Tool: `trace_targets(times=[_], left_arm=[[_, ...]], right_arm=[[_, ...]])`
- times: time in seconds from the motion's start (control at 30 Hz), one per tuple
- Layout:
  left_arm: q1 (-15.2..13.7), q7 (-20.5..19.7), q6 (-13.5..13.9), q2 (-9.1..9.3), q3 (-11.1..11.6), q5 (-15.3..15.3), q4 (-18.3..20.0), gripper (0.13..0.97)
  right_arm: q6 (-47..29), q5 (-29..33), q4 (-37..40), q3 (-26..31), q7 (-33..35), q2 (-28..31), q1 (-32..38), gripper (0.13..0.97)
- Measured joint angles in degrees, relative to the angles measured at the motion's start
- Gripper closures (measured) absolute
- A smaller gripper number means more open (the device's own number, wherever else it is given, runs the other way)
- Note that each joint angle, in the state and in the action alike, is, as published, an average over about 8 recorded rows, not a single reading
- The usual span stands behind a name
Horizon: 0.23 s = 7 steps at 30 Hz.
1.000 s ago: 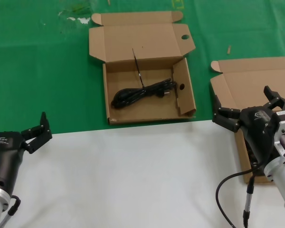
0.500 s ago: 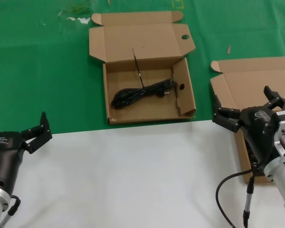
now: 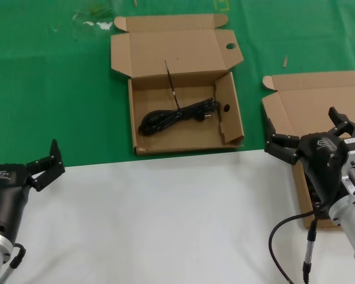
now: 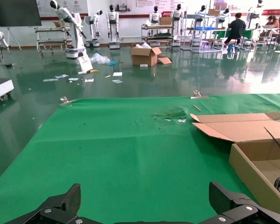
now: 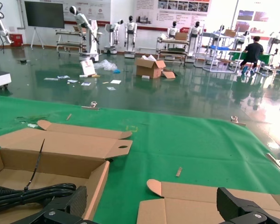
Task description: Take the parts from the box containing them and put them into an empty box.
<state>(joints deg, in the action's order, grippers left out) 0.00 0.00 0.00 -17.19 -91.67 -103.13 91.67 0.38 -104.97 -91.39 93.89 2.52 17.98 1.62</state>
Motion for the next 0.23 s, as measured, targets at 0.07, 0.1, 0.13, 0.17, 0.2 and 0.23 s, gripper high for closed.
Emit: trace_targets(times=[0.07, 0.1, 0.13, 0.17, 0.2, 0.23], left_arm=[[0.0, 0.0, 0.0, 0.0, 0.0, 0.0, 0.0, 0.132], [0.0, 0.0, 0.0, 0.0, 0.0, 0.0, 0.0, 0.132], [0.0, 0.0, 0.0, 0.0, 0.0, 0.0, 0.0, 0.132], [0.0, 0.0, 0.0, 0.0, 0.0, 0.0, 0.0, 0.132], [0.0, 0.0, 0.0, 0.0, 0.0, 0.0, 0.0, 0.132], [0.0, 0.0, 0.0, 0.0, 0.0, 0.0, 0.0, 0.132]], right_arm=[[0.0, 0.0, 0.0, 0.0, 0.0, 0.0, 0.0, 0.129], [0.0, 0.0, 0.0, 0.0, 0.0, 0.0, 0.0, 0.129], [0.0, 0.0, 0.0, 0.0, 0.0, 0.0, 0.0, 0.129], [0.0, 0.0, 0.0, 0.0, 0.0, 0.0, 0.0, 0.129], [0.0, 0.0, 0.0, 0.0, 0.0, 0.0, 0.0, 0.129], [0.0, 0.0, 0.0, 0.0, 0.0, 0.0, 0.0, 0.129]])
